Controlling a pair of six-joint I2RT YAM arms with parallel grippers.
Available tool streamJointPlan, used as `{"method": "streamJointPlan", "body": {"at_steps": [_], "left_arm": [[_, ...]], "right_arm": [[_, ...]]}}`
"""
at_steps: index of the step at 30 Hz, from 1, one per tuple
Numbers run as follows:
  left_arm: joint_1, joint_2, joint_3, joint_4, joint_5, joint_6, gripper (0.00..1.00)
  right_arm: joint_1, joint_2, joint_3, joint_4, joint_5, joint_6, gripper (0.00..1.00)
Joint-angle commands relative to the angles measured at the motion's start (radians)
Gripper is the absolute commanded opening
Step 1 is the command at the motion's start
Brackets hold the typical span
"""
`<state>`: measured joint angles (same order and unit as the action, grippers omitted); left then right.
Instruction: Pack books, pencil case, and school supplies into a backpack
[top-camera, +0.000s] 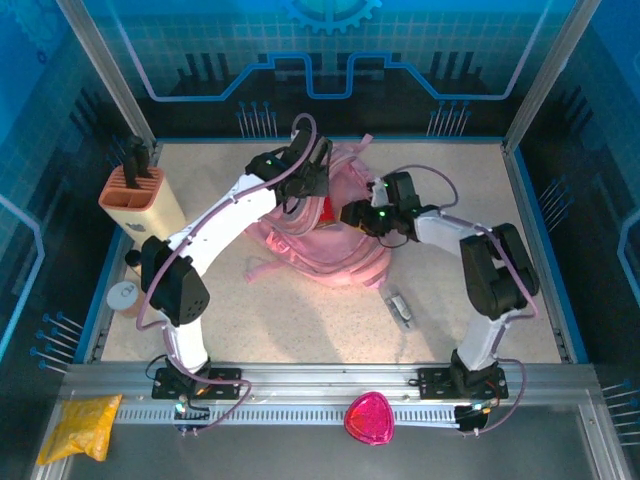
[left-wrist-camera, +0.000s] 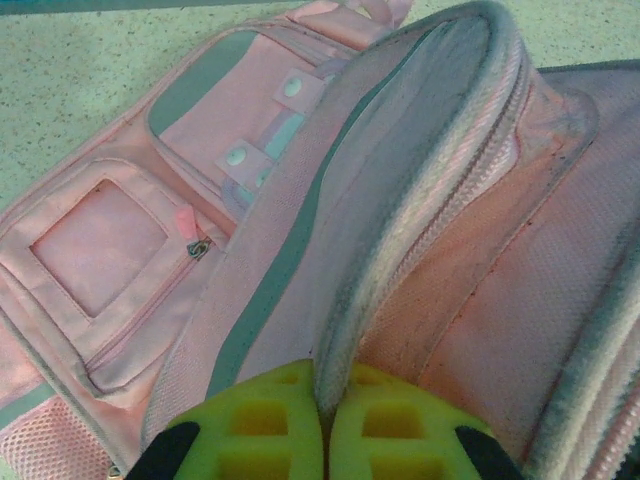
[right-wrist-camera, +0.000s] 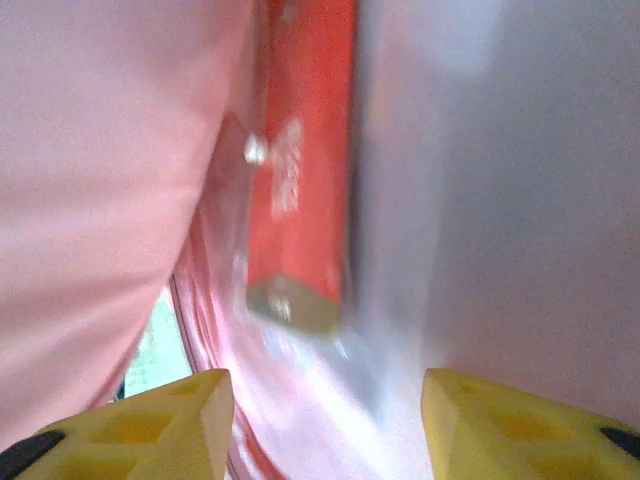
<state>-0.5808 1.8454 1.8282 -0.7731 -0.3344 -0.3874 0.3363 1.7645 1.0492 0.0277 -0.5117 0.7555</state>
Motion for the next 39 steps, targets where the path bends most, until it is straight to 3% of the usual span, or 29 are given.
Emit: {"method": "streamJointPlan", "body": {"at_steps": [1, 4, 6, 8, 12, 17, 23, 34, 39], "left_arm": [[0.006, -0.003, -0.009, 0.067, 0.059, -0.059, 0.0], [-0.021, 0.002, -0.022, 0.077, 0.113, -0.061, 0.02], [-0.043, -0.003, -0.03, 0.071, 0.151, -0.047, 0.16], [-0.049, -0.036, -0.073, 0.086, 0.21, -0.051, 0.37], [-0.033, -0.178, -0.266, 0.187, 0.281, -0.09, 0.5], [0.064, -0.328, -0.533, 0.306, 0.299, -0.206, 0.55], [0.251, -0.32, -0.723, 0.457, 0.377, -0.341, 0.55], [0.404, -0.133, -0.724, 0.553, 0.399, -0.406, 0.42], [0.422, -0.048, -0.678, 0.605, 0.486, -0.397, 0.47]], "right_arm": [[-0.051, -0.144, -0.095, -0.012, -0.007, -0.024, 0.54], [-0.079, -0.264, -0.158, -0.048, 0.007, -0.045, 0.57], [-0.1, -0.322, -0.165, -0.113, 0.006, -0.065, 0.59], [-0.118, -0.372, -0.198, -0.153, 0.005, -0.085, 0.61], [-0.129, -0.439, -0.219, -0.247, 0.025, -0.113, 0.64], [-0.074, -0.436, -0.25, -0.242, 0.001, -0.092, 0.66], [0.039, -0.382, -0.271, -0.195, 0.037, -0.044, 0.68], [0.085, -0.314, -0.295, -0.138, 0.062, 0.001, 0.69], [0.086, -0.277, -0.288, -0.119, 0.053, -0.001, 0.7]]}}
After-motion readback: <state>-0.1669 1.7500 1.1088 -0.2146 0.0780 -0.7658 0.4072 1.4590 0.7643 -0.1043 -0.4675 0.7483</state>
